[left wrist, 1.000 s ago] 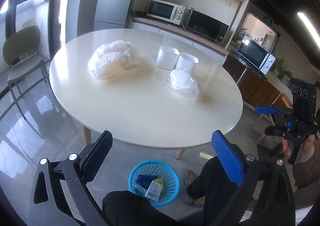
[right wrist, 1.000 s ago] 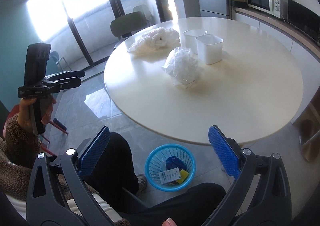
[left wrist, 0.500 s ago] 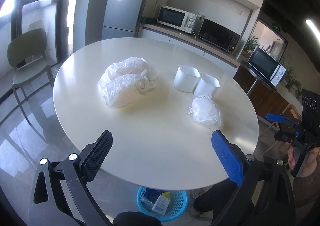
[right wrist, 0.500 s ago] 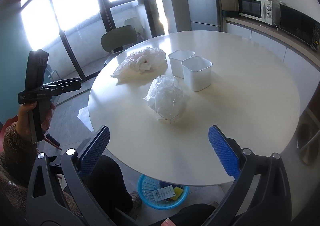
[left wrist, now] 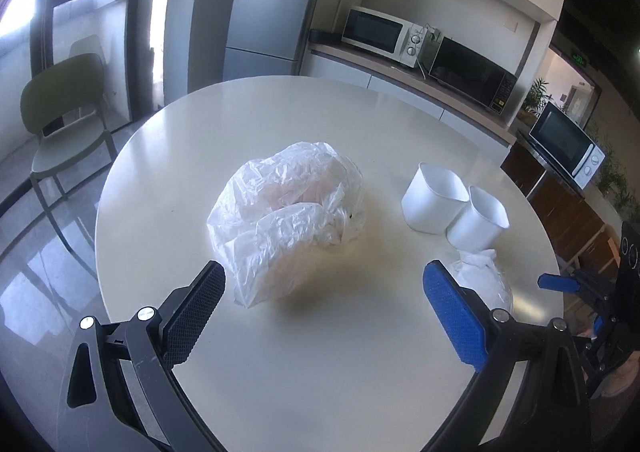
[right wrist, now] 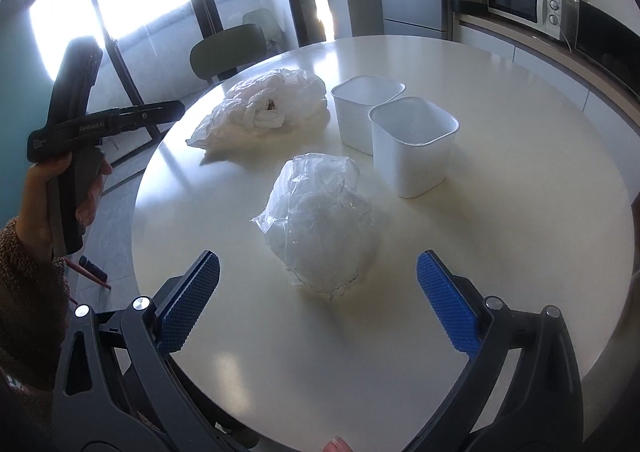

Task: Collect trash
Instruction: 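Raise both tools back toward the table, then grasp the large white plastic bag with the left tool while the right tool grasps the small white bag, then carry both white plastic bags down over the wastebasket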

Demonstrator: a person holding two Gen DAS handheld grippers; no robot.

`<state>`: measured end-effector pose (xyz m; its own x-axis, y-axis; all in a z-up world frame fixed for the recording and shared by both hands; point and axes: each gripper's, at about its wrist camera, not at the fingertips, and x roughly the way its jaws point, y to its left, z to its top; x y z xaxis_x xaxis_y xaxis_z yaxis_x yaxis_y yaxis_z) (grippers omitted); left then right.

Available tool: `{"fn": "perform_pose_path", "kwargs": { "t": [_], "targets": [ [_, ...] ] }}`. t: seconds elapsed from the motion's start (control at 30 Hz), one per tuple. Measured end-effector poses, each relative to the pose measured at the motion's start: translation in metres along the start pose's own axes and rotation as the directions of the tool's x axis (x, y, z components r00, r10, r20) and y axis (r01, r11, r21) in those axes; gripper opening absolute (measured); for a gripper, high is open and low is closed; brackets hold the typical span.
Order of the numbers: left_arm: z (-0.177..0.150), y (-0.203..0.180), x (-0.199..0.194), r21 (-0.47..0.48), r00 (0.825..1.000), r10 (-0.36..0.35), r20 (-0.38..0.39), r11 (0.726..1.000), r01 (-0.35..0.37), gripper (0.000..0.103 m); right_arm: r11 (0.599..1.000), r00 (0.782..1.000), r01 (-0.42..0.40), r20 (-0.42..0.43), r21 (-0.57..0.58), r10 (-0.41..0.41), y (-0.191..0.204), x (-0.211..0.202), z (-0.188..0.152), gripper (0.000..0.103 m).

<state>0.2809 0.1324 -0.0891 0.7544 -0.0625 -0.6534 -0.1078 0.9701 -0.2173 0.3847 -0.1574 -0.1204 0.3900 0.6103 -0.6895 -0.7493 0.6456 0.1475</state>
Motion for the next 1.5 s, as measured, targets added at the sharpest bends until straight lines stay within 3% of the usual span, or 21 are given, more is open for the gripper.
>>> {"fn": "perform_pose_path", "kwargs": {
  "t": [0.23, 0.3, 0.33, 0.37, 0.43, 0.47, 0.63, 0.83, 1.23, 1.5],
  "targets": [
    [0.011, -0.002, 0.043, 0.018, 0.989, 0.121, -0.084, 0.993, -0.12, 0.097, 0.999, 0.999, 0.007, -0.043, 0.043, -0.005, -0.007, 0.028, 0.007, 0.094],
    [0.009, -0.004, 0.047, 0.029, 0.987, 0.135, -0.091, 0.991, -0.133, 0.086, 0.999, 0.999, -0.011, -0.039, 0.043, 0.013, -0.007, 0.032, 0.008, 0.086],
    [0.008, -0.004, 0.048, 0.034, 0.986, 0.135, -0.094, 0.991, -0.132, 0.067, 0.999, 0.999, -0.018, -0.043, 0.043, 0.02, -0.006, 0.033, 0.008, 0.072],
    [0.007, -0.005, 0.049, 0.038, 0.986, 0.135, -0.097, 0.991, -0.132, 0.043, 0.999, 0.999, -0.022, -0.046, 0.04, 0.024, -0.005, 0.035, 0.008, 0.066],
    [0.004, -0.006, 0.048, 0.054, 0.986, 0.135, -0.092, 0.99, -0.131, 0.019, 0.999, 0.999, -0.021, -0.049, 0.025, 0.022, 0.0, 0.036, 0.006, 0.052],
    [0.003, -0.008, 0.049, 0.066, 0.987, 0.132, -0.095, 0.99, -0.126, 0.003, 1.0, 0.998, -0.018, -0.054, 0.015, 0.019, 0.003, 0.037, 0.005, 0.05],
    [-0.002, -0.01, 0.037, 0.058, 0.995, 0.081, -0.056, 0.995, -0.077, 0.002, 0.998, 0.998, -0.036, -0.041, 0.049, 0.038, 0.004, 0.032, -0.001, 0.035],
    [-0.008, -0.016, 0.006, 0.053, 0.998, 0.065, -0.004, 0.996, -0.065, 0.002, 0.995, 0.997, -0.082, 0.015, 0.059, 0.081, 0.011, 0.004, -0.008, 0.034],
    [-0.033, -0.047, -0.067, 0.103, 0.996, 0.018, 0.087, 0.994, -0.027, 0.002, 0.994, 0.993, -0.094, 0.074, 0.061, 0.089, 0.022, -0.047, -0.034, 0.034],
    [-0.06, -0.065, -0.105, 0.132, 0.994, -0.038, 0.099, 0.991, 0.025, 0.002, 0.992, 0.99, -0.094, 0.111, 0.078, 0.085, 0.021, -0.077, -0.059, 0.034]
  ]
}}
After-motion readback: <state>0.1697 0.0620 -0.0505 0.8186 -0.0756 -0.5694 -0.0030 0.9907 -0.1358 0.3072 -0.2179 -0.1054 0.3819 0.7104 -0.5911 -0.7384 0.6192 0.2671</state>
